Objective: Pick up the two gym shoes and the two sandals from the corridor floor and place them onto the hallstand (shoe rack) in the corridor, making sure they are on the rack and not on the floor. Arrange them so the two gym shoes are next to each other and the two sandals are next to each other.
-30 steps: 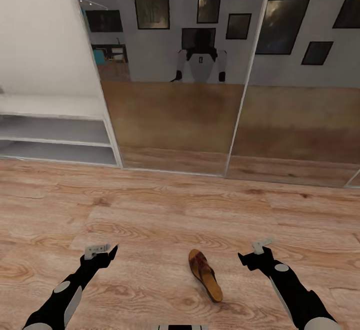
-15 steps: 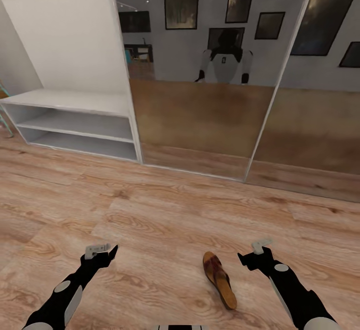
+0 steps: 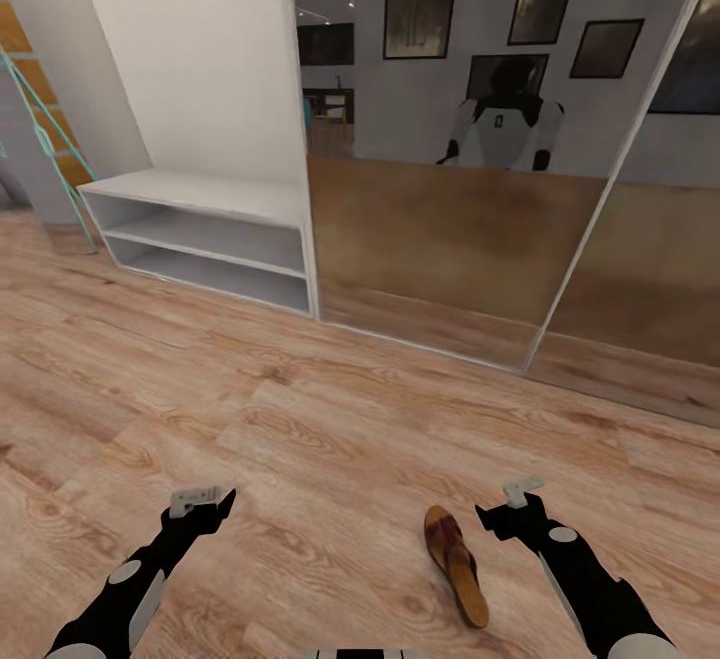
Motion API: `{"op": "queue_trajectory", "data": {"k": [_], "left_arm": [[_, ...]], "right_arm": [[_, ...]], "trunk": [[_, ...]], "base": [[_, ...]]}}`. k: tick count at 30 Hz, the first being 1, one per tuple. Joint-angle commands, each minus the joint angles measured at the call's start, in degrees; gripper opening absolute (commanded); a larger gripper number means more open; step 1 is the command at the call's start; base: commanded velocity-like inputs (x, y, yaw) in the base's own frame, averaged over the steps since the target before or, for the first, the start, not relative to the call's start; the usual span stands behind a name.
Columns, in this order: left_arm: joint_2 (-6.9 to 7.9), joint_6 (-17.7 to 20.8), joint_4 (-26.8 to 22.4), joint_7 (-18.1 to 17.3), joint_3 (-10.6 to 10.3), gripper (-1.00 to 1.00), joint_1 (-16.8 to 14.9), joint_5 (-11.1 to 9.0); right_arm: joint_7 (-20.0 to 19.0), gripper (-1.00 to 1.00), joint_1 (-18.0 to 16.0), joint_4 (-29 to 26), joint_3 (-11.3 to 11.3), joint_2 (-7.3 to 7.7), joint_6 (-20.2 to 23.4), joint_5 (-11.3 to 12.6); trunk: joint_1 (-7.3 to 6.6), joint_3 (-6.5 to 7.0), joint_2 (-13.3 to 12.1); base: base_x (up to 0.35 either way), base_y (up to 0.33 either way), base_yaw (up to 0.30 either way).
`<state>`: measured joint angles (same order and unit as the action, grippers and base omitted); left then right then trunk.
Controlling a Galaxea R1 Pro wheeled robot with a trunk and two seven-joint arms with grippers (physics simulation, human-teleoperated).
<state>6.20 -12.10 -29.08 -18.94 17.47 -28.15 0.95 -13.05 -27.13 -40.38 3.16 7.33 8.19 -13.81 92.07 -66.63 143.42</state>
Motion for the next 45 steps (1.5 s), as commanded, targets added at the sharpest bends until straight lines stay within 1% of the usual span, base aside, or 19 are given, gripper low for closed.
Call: {"op": "queue_trajectory", "data": {"k": [1, 8, 11, 13, 14, 16, 17, 18, 19, 21, 22, 23, 24, 26, 27, 28, 29, 33, 45], "left_arm": [[-0.04, -0.11, 0.07, -0.48, 0.37, 1.0, -0.06, 0.1], [-0.1, -0.14, 0.07, -0.5, 0.3, 1.0, -0.06, 0.1], [-0.39, -0.19, 0.06, -0.61, -0.16, 1.0, -0.18, 0.16], [-1.38, 0.33, 0.05, -0.54, -0.5, 1.0, -1.4, 0.33], [-1.61, 0.49, 0.04, -0.53, -0.55, 1.0, -1.9, 0.37], [-2.12, 1.0, 0.13, -0.51, -0.66, 1.0, -4.04, 0.52], [-2.5, 2.3, 0.52, -0.49, -0.7, 1.0, -7.19, 0.71], [-2.63, 3.66, 0.64, -0.49, -0.69, 1.0, -8.72, 0.77], [-2.68, 4.52, 0.68, -0.49, -0.69, 1.0, -9.39, 0.82], [-2.91, 8.67, 0.26, -0.54, -0.84, 1.0, -11.68, 0.87], [-2.95, 9.35, 0.08, -0.55, -0.95, 1.0, -12.05, 0.89], [-3.01, 10.43, -0.34, -0.54, -1.34, 1.0, -12.57, 0.93], [-3.04, 10.85, -0.55, -0.53, -1.59, 1.0, -12.76, 0.94], [-3.03, 11.67, -1.19, -0.5, -2.69, 1.0, -13.1, 0.99], [-3.02, 12.03, -1.54, -0.46, -3.72, 1.0, -13.21, 1.04], [-2.91, 12.59, -2.07, -0.42, -6.53, 1.0, -13.13, 1.08], [-2.52, 12.77, -2.35, -0.46, -7.68, 1.0, -13.03, 1.01], [-2.27, 12.86, -2.55, -0.55, -8.34, 1.0, -12.97, 0.98], [-2.32, 12.88, -2.56, -0.49, -8.54, 1.0, -12.8, 0.99]], "right_arm": [[-0.48, 1.0, 0.03, -0.14, 0.27, -0.03, 0.25, -0.6], [-0.43, 1.0, 0.04, -0.13, 0.27, -0.15, 0.25, -0.6], [-0.34, 1.0, 0.02, -0.07, 0.27, -0.25, 0.2, -0.56], [-0.29, 1.0, 0.01, -0.04, 0.3, -0.39, 0.11, -0.43], [-0.28, 1.0, 0.02, -0.03, 0.3, -0.42, 0.08, -0.39], [-0.23, 1.0, 0.02, 0.27, 0.3, -0.74, 0.03, -0.29], [-0.09, 1.0, -0.01, 1.48, 0.46, -1.75, 0.01, -0.16], [0.2, 1.0, -0.02, 2.36, 0.61, -2.49, -0.02, -0.1], [0.45, 1.0, -0.02, 2.75, 0.69, -2.87, -0.04, -0.06], [4.8, 1.0, -0.03, 4.42, 0.81, -4.88, -0.03, 0.08], [6.04, 1.0, -0.03, 4.88, 0.83, -5.3, -0.03, 0.1], [8.19, 1.0, -0.03, 5.73, 0.83, -5.99, -0.02, 0.17], [9.0, 1.0, -0.03, 6.11, 0.81, -6.24, -0.02, 0.19], [10.56, 1.0, -0.03, 6.97, 0.76, -6.74, -0.06, 0.23], [11.14, 1.0, -0.01, 7.32, 0.74, -6.95, -0.08, 0.25], [11.89, 1.0, -0.01, 7.67, 0.72, -7.21, -0.09, 0.27], [12.11, 1.0, -0.01, 7.73, 0.72, -7.28, -0.1, 0.29], [12.29, 1.0, 0.02, 7.75, 0.89, -7.26, -0.06, 0.28], [12.43, 1.0, 0.01, 7.71, 1.11, -7.04, -0.01, 0.2]], "trunk": [[-0.01, -0.05, 0.02], [-0.01, -0.05, 0.02], [-0.01, -0.05, 0.02], [-0.01, -0.05, 0.02], [-0.01, -0.05, 0.02], [-0.01, -0.05, 0.02], [-0.01, -0.05, 0.02], [-0.01, -0.05, 0.02], [-0.01, -0.05, 0.02], [-0.01, -0.05, 0.02], [-0.01, -0.05, 0.02], [-0.01, -0.05, 0.02], [-0.01, -0.05, 0.02], [-0.01, -0.05, 0.02], [-0.01, -0.05, 0.02], [-0.01, -0.05, 0.02], [0.01, -0.27, 0.03], [0.11, -1.28, 0.09], [0.42, -4.93, 0.25]], "base": [[-0.012, -0.016, 0.278], [-0.005, -0.006, 0.278], [-0.001, -0.001, 0.246], [0.0, 0.0, 0.102], [0.0, 0.0, 0.064], [0.0, 0.0, 0.037], [0.0, 0.0, 0.013], [0.0, 0.0, 0.009], [0.0, 0.0, 0.007], [0.0, 0.0, 0.004], [0.0, 0.0, 0.002], [0.0, 0.0, 0.001], [0.0, 0.0, 0.001], [0.0, 0.0, 0.0], [0.0, 0.0, 0.0], [0.0, 0.0, 0.0], [0.0, 0.0, 0.0], [0.0, 0.0, 0.0], [0.0, 0.0, 0.08]]}}
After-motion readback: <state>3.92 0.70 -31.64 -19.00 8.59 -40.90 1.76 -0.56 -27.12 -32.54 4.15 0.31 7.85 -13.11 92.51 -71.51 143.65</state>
